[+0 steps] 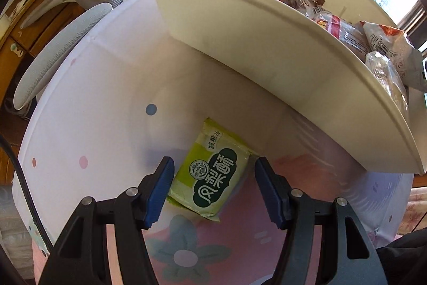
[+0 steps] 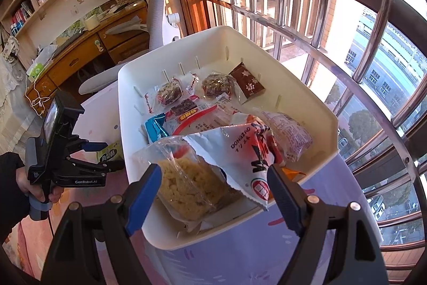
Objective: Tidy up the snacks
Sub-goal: 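Close the left tool on the green-yellow pack and lift it, then carry the green-yellow pack over the tray and open the left tool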
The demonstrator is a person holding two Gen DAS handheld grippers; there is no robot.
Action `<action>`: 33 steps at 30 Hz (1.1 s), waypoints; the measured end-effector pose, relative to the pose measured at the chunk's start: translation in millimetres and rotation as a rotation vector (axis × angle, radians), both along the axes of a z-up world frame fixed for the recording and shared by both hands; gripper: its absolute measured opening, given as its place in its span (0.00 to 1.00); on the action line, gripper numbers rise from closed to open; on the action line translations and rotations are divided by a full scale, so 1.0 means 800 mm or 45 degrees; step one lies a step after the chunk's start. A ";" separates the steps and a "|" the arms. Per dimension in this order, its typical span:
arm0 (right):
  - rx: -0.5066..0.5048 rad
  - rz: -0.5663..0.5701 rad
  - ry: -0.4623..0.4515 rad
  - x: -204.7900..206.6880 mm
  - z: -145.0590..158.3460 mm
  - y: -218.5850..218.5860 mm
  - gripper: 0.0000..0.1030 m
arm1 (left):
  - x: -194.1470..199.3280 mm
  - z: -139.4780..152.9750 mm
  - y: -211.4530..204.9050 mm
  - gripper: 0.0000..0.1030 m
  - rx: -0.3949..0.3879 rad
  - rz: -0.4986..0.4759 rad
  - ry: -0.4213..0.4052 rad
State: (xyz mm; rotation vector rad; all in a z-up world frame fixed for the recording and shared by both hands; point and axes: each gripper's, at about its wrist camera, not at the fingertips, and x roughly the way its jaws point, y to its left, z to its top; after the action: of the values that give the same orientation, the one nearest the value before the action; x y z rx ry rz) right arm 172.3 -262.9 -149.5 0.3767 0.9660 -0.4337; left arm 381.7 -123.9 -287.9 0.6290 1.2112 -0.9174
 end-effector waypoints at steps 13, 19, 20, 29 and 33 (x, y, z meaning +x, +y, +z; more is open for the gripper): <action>0.017 0.019 -0.005 0.002 0.002 0.000 0.80 | 0.002 0.003 0.009 0.35 -0.020 0.011 -0.015; 0.025 0.035 -0.006 0.007 0.002 -0.002 0.80 | 0.000 0.004 0.011 0.34 -0.024 0.061 -0.018; 0.026 0.036 -0.006 0.008 0.002 -0.003 0.80 | 0.000 0.004 0.012 0.34 -0.024 0.074 -0.016; 0.043 0.050 -0.004 0.014 0.000 -0.006 0.80 | -0.001 0.018 0.033 0.34 -0.055 0.267 0.020; 0.045 0.067 -0.004 0.016 0.000 -0.006 0.80 | -0.001 0.044 0.043 0.34 -0.098 0.372 0.002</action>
State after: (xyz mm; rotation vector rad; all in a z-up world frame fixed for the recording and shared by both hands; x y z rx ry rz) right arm 185.3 -267.7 -149.8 0.3826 0.9791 -0.3685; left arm 381.0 -89.4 -253.0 0.3773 1.2255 -0.7147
